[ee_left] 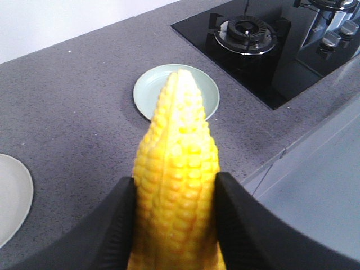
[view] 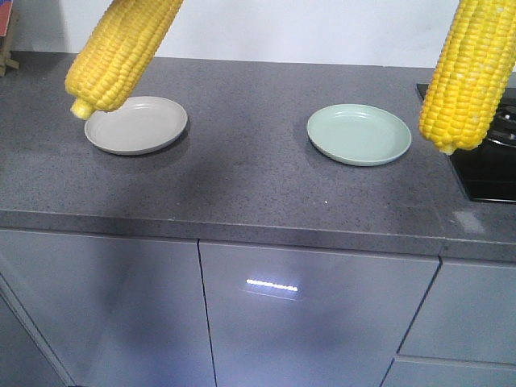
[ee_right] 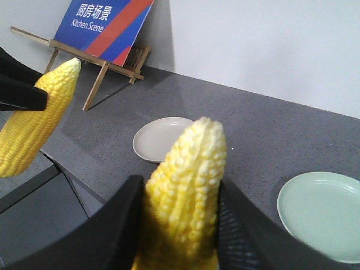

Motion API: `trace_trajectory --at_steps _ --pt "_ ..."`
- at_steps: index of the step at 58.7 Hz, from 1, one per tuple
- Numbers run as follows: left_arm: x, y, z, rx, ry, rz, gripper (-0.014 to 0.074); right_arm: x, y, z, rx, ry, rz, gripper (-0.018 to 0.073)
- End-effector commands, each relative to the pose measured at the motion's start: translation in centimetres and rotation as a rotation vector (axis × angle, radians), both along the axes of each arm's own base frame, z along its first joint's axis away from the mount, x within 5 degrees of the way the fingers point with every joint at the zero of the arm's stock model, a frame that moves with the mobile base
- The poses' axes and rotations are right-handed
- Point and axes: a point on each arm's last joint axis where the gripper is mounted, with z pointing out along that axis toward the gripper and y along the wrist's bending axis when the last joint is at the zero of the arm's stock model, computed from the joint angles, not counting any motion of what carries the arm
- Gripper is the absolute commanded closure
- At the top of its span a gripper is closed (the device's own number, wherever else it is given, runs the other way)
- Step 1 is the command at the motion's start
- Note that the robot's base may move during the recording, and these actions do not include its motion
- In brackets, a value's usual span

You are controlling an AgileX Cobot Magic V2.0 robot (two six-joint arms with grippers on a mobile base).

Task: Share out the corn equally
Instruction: 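Approach and align the base in front of the cream and green plates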

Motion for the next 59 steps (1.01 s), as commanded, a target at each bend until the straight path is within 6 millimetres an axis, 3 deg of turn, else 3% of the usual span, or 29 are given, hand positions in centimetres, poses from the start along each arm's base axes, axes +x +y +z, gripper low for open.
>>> trace_trajectory --at_steps 1,59 --pt "-1.90 0.45 2.22 -0.062 -0.076 -0.006 0.0603 -0.81 0.10 1.60 0.046 -0.086 -0.015 0.0564" --pt "-1.90 0.45 2.22 -0.062 -0.076 -0.006 0.0603 -0.81 0.10 1.60 0.046 -0.086 -0.015 0.0564"
